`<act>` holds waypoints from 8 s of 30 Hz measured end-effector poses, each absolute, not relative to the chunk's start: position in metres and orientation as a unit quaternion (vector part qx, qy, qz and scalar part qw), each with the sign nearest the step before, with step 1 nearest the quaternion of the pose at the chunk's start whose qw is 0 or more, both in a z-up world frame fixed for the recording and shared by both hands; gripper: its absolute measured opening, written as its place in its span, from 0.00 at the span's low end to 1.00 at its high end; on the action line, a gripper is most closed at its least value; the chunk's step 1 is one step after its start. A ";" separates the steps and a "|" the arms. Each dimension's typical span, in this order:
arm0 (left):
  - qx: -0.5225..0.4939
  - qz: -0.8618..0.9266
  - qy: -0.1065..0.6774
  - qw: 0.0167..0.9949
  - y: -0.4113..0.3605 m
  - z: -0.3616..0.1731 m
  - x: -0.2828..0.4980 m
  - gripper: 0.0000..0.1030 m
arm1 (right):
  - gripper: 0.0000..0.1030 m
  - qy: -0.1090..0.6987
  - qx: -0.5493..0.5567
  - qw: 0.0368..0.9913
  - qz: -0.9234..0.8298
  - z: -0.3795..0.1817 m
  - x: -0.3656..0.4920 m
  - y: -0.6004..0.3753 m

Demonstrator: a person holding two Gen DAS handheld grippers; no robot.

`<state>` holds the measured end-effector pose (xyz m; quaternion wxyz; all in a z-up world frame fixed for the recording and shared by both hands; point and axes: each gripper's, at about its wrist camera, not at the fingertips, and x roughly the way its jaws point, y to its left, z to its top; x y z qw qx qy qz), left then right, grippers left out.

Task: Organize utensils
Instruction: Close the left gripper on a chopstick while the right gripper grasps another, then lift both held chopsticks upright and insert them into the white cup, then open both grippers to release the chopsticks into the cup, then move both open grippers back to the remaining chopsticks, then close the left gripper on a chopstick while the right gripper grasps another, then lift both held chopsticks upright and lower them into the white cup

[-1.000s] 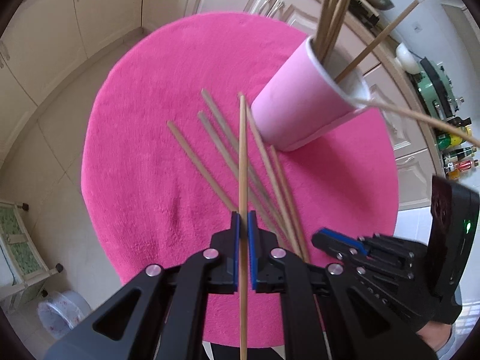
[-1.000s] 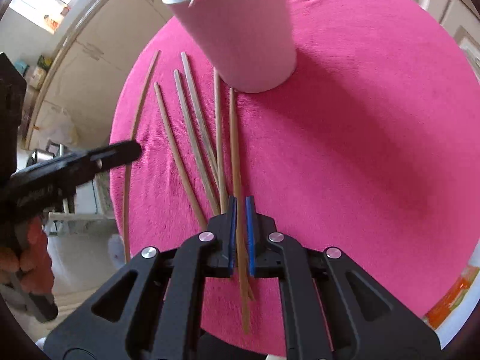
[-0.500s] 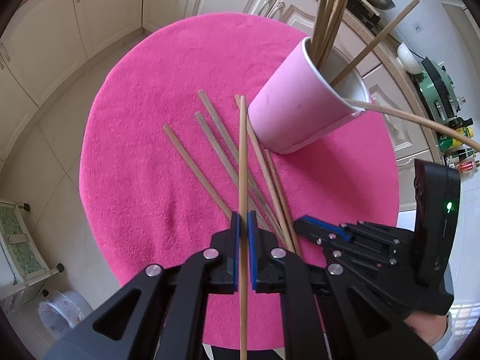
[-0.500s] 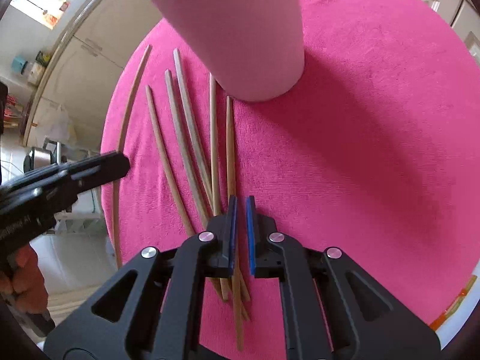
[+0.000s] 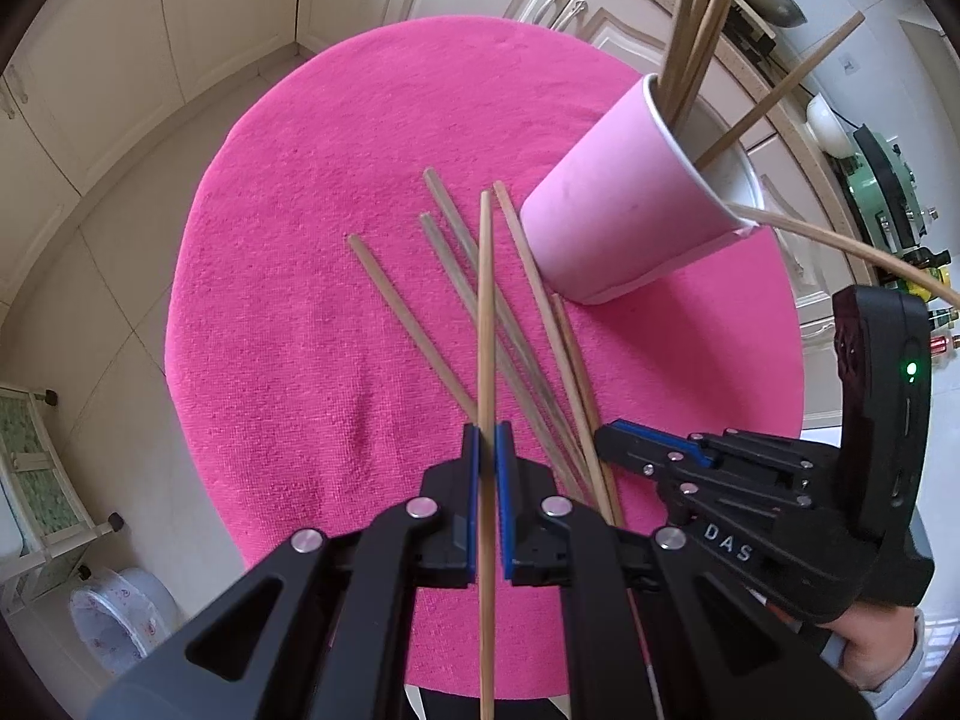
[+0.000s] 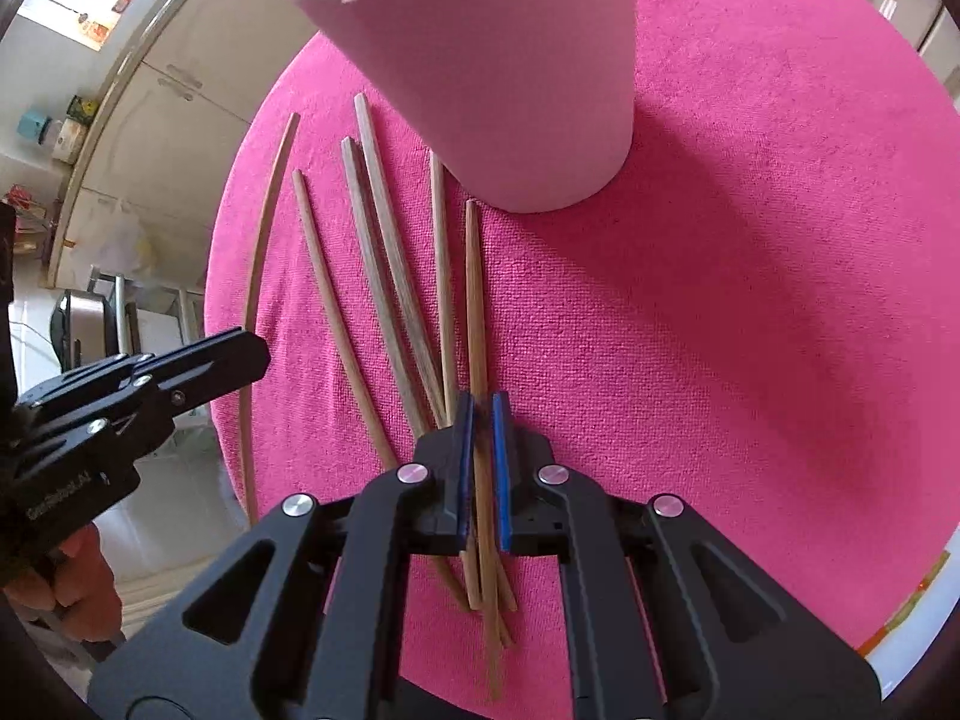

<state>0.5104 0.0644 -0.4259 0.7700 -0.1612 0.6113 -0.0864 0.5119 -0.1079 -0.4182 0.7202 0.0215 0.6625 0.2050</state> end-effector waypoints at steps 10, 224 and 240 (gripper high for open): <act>-0.157 -0.095 0.603 0.776 0.062 -0.421 0.509 0.05 | 0.06 0.652 0.057 0.725 0.214 -0.419 0.504 -0.127; -0.153 -0.116 0.365 0.911 0.068 -0.319 0.524 0.05 | 0.06 0.407 0.161 0.882 0.175 -0.285 0.513 -0.233; -0.139 -0.133 0.225 0.955 0.031 -0.272 0.571 0.05 | 0.06 0.253 0.205 0.920 0.217 -0.240 0.574 -0.213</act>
